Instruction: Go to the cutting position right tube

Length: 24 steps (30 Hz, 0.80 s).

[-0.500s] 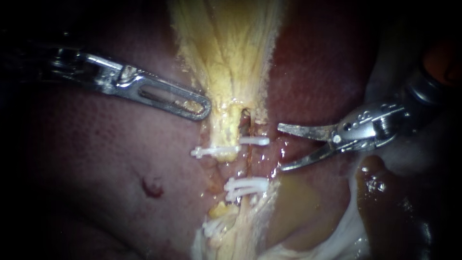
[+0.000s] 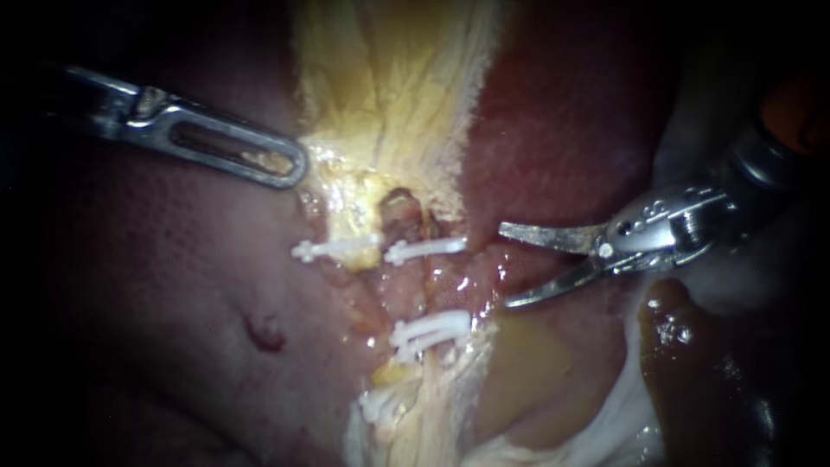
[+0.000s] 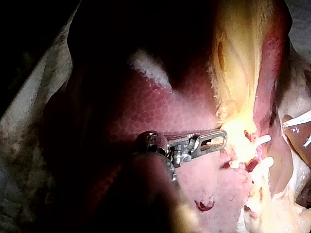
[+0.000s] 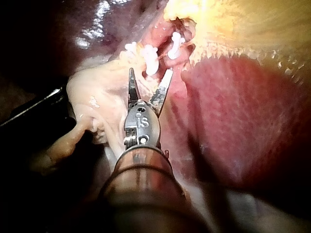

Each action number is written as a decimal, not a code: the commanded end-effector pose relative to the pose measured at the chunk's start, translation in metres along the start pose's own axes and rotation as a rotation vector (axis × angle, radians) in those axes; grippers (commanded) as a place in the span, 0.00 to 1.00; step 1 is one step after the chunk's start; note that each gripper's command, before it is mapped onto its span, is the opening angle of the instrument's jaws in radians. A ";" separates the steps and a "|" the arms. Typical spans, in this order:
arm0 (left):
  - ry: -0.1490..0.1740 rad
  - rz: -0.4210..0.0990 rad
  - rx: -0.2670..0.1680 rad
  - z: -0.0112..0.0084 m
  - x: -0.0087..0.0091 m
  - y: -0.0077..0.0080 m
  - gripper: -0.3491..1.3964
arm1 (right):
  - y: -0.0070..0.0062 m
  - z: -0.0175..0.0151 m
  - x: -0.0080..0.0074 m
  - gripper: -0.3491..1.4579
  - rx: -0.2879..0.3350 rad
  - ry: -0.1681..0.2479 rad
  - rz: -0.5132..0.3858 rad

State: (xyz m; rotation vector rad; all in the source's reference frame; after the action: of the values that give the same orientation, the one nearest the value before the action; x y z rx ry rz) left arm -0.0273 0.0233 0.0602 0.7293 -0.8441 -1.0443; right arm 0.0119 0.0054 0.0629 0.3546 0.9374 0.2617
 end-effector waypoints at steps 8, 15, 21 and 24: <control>-0.004 -0.001 -0.001 0.0003 0.0000 -0.0002 0.00 | -0.0009 0.0018 -0.0013 0.99 0.135 0.014 0.016; -0.007 -0.003 -0.004 0.0002 0.0001 -0.0009 0.00 | -0.0020 0.0056 -0.0040 0.98 0.178 -0.043 0.045; -0.009 -0.004 -0.002 0.0003 0.0001 -0.0010 0.00 | -0.0008 0.0078 -0.0053 0.97 0.192 -0.055 0.090; -0.010 -0.004 -0.003 0.0003 0.0001 -0.0011 0.00 | 0.0000 0.0086 -0.0058 0.97 0.207 -0.059 0.110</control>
State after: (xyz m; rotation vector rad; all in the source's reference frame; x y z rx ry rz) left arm -0.0280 0.0228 0.0595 0.7243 -0.8500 -1.0532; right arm 0.0160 0.0019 0.0722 0.6086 0.8905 0.2543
